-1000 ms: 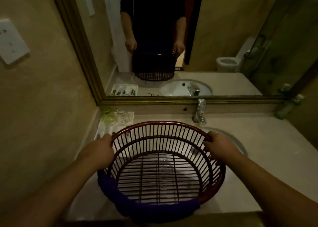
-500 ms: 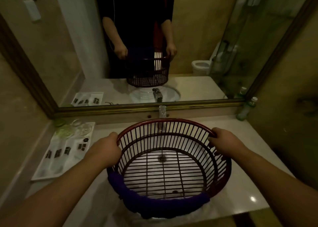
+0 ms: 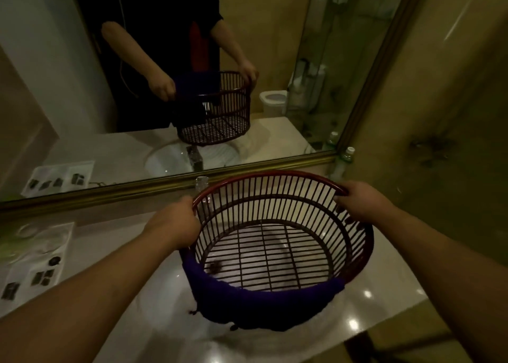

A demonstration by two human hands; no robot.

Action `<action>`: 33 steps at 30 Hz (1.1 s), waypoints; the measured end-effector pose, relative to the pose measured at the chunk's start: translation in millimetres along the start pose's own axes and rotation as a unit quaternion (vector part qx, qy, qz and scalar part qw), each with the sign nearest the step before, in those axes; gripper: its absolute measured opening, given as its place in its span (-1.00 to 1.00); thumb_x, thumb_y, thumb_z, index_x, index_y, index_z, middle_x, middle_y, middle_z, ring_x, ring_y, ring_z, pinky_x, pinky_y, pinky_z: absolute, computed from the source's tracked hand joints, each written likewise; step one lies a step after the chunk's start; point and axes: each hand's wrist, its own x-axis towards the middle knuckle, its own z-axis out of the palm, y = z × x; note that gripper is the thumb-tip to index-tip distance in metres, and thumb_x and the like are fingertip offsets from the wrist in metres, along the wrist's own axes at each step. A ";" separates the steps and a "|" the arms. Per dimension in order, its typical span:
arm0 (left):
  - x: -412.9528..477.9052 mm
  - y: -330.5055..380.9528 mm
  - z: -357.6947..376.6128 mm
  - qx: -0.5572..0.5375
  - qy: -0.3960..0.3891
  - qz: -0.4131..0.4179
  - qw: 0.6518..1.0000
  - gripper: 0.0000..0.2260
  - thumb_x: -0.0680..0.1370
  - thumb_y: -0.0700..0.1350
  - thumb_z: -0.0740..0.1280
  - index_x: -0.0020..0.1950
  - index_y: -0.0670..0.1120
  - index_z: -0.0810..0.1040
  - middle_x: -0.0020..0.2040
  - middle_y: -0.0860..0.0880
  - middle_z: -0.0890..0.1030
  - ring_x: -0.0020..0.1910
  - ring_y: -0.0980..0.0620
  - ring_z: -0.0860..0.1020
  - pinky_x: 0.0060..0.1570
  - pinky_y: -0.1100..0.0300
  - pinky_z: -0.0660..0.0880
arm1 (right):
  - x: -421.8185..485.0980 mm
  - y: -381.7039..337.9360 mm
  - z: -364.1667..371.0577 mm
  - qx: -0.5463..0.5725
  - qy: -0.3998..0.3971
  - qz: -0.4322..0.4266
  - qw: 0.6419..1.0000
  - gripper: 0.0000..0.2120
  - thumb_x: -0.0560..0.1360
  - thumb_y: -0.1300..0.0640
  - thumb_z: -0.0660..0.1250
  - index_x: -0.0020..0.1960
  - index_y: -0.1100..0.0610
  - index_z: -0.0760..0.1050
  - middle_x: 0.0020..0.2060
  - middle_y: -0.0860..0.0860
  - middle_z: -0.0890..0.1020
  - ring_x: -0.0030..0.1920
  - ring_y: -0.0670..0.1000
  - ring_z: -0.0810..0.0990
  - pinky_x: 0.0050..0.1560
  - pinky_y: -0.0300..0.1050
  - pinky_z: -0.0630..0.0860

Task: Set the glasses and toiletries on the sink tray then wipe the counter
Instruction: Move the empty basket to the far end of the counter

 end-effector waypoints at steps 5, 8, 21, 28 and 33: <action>45.0 70.5 19.4 -0.016 -0.012 0.002 1.000 -0.70 0.61 -0.09 0.31 0.32 -0.04 0.39 0.02 -0.11 0.58 -0.07 -0.10 0.58 -0.07 -0.07 0.62 | 61.8 42.2 -34.1 0.003 0.005 0.006 1.000 -0.93 0.62 0.11 0.32 0.02 -0.04 0.55 -0.19 0.04 0.68 -0.27 0.03 0.69 -0.52 -0.25 0.53; 72.9 112.1 35.1 -0.010 -0.006 -0.010 1.000 -0.79 0.60 -0.12 0.29 0.23 -0.02 0.43 -0.02 -0.09 0.55 -0.09 -0.07 0.57 -0.07 -0.06 0.62 | 107.5 66.6 -53.7 -0.011 -0.002 -0.002 1.000 -0.93 0.63 0.10 0.31 0.06 -0.02 0.56 -0.17 0.05 0.68 -0.24 0.04 0.69 -0.42 -0.15 0.61; 169.9 218.7 93.4 -0.054 -0.028 -0.046 0.997 -0.87 0.60 0.04 0.22 0.13 0.07 0.43 -0.09 -0.01 0.56 -0.12 -0.06 0.57 -0.03 -0.04 0.60 | 273.3 144.7 -85.9 -0.053 -0.032 -0.024 0.998 -0.84 0.61 0.03 0.33 0.17 -0.02 0.60 -0.19 -0.05 0.64 -0.18 -0.05 0.62 -0.20 -0.12 0.51; 199.8 245.6 105.4 -0.032 -0.028 -0.055 0.998 -0.91 0.62 0.01 0.21 0.06 0.02 0.39 -0.14 -0.04 0.52 -0.16 -0.07 0.54 -0.17 0.04 0.51 | 319.0 160.0 -89.1 -0.058 -0.047 -0.020 0.997 -0.90 0.62 0.05 0.32 0.12 -0.08 0.55 -0.20 -0.03 0.64 -0.26 -0.07 0.64 -0.36 -0.19 0.46; 211.4 251.9 115.9 -0.036 -0.029 -0.067 0.997 -0.91 0.62 0.02 0.20 0.05 0.02 0.38 -0.14 -0.05 0.53 -0.20 -0.06 0.54 -0.22 0.04 0.51 | 342.6 161.8 -88.4 -0.079 -0.048 -0.021 0.995 -0.93 0.63 0.03 0.31 -0.03 -0.10 0.51 -0.25 -0.01 0.63 -0.33 -0.06 0.63 -0.44 -0.23 0.42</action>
